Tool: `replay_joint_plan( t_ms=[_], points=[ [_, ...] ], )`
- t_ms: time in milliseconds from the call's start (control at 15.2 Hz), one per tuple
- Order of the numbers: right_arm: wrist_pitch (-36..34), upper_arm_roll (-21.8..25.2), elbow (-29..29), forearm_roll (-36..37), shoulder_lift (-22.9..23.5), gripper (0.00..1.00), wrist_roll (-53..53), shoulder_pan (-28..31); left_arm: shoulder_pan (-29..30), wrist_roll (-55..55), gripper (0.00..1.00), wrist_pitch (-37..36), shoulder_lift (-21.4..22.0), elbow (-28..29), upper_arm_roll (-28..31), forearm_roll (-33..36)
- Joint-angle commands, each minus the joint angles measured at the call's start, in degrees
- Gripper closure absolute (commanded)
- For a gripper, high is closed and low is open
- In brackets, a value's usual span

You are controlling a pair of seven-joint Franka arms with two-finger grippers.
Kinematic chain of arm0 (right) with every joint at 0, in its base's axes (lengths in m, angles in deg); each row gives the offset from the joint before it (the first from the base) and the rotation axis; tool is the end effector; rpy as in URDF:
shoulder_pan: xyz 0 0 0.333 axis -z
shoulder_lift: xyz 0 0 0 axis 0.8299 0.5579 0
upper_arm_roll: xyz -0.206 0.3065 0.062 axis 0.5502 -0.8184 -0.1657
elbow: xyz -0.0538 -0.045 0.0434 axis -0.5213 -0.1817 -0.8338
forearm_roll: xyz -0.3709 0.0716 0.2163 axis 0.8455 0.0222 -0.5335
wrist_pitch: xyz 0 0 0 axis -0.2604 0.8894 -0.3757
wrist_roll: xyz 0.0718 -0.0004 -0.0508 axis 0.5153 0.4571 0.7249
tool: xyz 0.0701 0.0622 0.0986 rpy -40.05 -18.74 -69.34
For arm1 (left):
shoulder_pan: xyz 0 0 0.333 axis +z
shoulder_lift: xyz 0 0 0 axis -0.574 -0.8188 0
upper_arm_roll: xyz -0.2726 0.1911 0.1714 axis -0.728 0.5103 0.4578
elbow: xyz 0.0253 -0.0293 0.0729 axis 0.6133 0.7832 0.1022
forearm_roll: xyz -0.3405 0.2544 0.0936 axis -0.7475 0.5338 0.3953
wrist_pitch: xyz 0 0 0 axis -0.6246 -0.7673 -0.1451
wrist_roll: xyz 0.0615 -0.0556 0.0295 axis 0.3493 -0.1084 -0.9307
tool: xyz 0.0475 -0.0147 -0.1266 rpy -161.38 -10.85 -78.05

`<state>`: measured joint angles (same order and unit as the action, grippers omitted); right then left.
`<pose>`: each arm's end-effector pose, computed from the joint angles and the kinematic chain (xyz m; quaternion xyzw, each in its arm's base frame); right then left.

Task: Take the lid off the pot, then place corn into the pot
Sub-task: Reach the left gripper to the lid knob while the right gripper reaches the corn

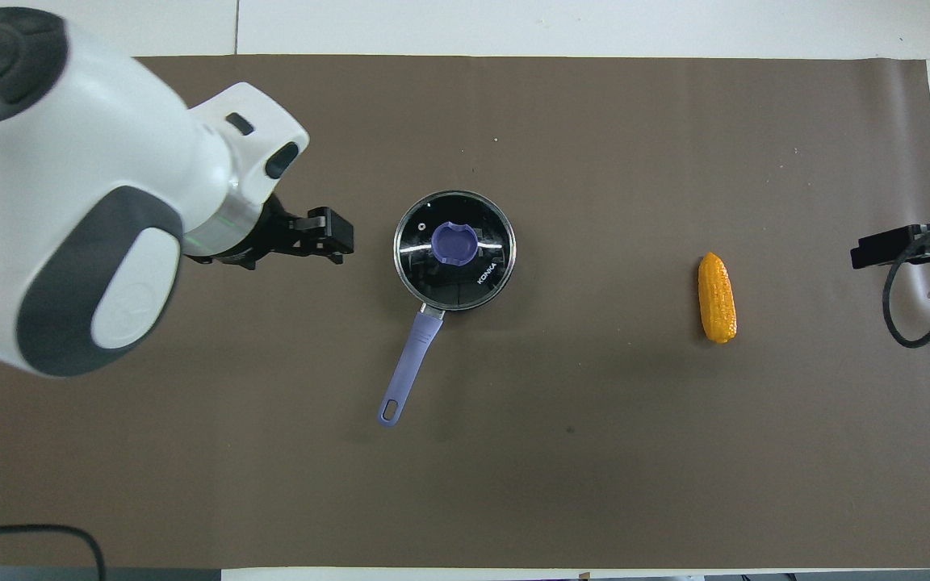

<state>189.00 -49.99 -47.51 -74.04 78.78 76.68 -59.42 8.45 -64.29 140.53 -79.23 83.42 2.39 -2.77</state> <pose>0.5900 -0.0448 0.5527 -0.9995 -0.0306 0.0085 0.0093 0.6003 -0.3639 0.5690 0.9981 -0.0134 -0.0435 0.0420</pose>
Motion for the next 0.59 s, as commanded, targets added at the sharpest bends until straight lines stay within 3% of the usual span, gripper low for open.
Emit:
replay_joint_plan(
  t_ms=[0,132,330,527],
  points=[
    [6.74,-0.27,-4.71,-0.84,3.17,0.00,0.42,-0.18,-3.65,-2.13,0.00,0.38,-10.14,-10.17,1.14,-0.07],
    [14.46,-0.18,-9.45,-0.93,4.75,0.00,0.68,-3.51,-5.41,-2.13,0.00,1.97,-11.81,-10.17,1.22,0.99],
    [23.44,-0.18,-15.42,-0.93,6.61,0.00,0.42,-3.70,-6.46,-2.04,0.00,4.16,-13.48,-10.26,1.22,1.17],
    [27.76,-0.18,-18.00,-0.93,9.05,0.00,0.42,-4.31,-6.90,-2.04,0.00,6.62,-15.24,-10.26,1.14,1.34]
  ],
)
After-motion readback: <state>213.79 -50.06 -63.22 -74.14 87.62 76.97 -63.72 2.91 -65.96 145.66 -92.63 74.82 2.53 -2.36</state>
